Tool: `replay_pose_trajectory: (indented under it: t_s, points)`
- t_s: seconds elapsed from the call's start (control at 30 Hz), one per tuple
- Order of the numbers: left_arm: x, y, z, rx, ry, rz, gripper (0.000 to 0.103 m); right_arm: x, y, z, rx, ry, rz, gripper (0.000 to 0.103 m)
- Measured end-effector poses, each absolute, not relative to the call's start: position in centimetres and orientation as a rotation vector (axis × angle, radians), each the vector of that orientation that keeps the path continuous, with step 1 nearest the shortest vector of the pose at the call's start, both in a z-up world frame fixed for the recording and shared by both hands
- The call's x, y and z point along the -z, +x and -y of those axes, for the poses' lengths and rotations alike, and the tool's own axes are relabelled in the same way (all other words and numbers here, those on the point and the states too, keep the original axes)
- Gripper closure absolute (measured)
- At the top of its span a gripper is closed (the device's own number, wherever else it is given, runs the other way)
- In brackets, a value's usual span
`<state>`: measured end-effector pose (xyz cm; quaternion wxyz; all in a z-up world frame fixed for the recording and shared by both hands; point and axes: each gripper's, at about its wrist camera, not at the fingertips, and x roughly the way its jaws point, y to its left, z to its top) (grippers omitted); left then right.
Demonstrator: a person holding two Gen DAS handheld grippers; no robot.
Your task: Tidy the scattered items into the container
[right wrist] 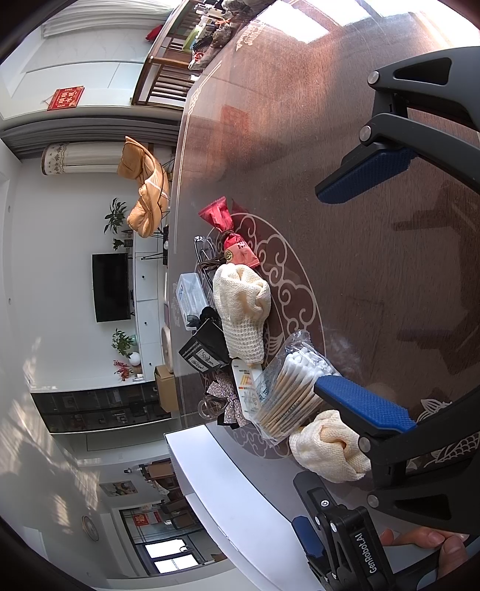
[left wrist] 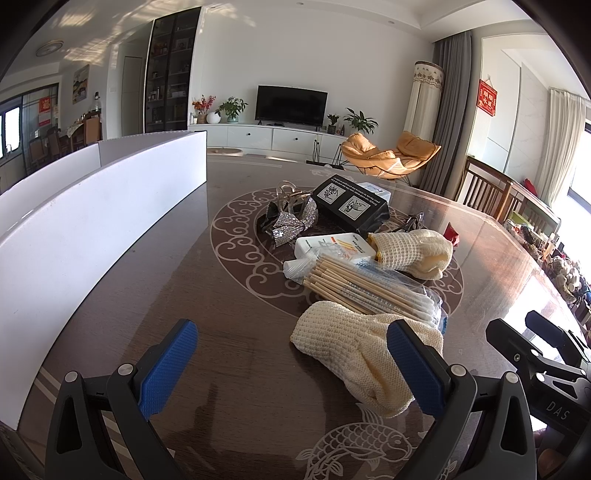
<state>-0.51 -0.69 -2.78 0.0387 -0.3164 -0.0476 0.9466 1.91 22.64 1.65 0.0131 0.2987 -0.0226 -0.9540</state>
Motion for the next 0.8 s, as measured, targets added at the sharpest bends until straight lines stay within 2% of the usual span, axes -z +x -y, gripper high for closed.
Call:
replay_pose_trajectory:
  t_s: [0.8]
  points:
    - [2.6,-0.36,0.69,-2.9,-0.969,0.148,0.0,-1.66,1.9,-22.63,2.973,0.932,0.072,0.008]
